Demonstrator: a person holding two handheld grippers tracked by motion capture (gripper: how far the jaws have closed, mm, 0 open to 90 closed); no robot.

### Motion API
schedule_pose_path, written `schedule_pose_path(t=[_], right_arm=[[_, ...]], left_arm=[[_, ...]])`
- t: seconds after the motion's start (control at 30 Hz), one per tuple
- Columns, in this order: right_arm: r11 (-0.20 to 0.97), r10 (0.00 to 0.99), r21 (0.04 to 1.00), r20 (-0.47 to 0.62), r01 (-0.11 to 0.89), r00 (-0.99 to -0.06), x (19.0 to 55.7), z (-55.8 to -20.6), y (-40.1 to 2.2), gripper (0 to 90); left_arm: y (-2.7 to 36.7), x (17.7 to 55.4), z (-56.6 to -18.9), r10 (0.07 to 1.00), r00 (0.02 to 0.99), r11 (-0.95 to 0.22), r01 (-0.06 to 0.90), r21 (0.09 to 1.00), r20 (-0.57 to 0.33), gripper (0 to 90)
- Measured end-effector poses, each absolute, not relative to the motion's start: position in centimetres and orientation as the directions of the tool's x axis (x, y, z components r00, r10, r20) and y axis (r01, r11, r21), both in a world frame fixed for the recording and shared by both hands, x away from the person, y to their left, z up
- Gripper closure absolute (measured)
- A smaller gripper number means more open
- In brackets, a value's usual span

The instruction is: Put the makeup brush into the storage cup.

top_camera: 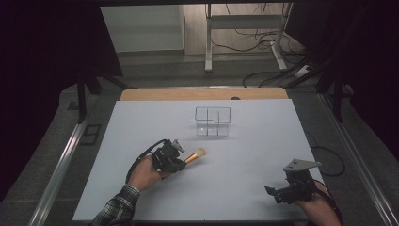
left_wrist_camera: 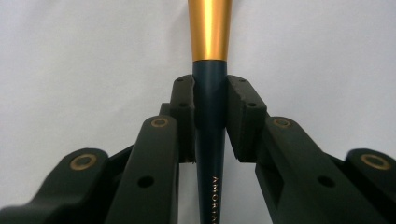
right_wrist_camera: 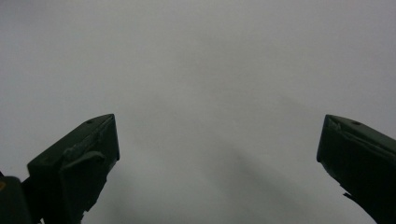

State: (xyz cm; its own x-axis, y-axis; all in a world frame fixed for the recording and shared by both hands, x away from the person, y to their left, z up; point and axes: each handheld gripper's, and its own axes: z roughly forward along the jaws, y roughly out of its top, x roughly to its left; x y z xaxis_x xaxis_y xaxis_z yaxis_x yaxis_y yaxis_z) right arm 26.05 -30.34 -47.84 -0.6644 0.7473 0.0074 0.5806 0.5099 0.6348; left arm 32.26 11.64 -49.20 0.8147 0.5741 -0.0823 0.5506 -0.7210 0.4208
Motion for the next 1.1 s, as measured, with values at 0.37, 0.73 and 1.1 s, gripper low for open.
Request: schedule_pose_path(t=[0.37,0.73,1.1], right_arm=[[0.507,0.748,0.637,0.009,0.581,-0.663,26.0,-47.8,-30.4,0.0],[0.507,0.747,0.641,0.007,0.576,-0.665,26.0,-47.7,-30.4,0.0],[0.501,0.747,0.648,0.01,0.573,-0.665,26.0,-47.6,-30.4,0.0]], left_arm=[[11.7,31.4,-48.5,0.59,0.802,-0.677,0.555,0.483,-0.094,74.7],[12.2,30.4,-47.9,0.589,0.799,-0.641,0.553,0.533,-0.12,74.7],[12.8,29.4,-47.7,0.6,0.787,-0.608,0.564,0.559,-0.141,74.6]])
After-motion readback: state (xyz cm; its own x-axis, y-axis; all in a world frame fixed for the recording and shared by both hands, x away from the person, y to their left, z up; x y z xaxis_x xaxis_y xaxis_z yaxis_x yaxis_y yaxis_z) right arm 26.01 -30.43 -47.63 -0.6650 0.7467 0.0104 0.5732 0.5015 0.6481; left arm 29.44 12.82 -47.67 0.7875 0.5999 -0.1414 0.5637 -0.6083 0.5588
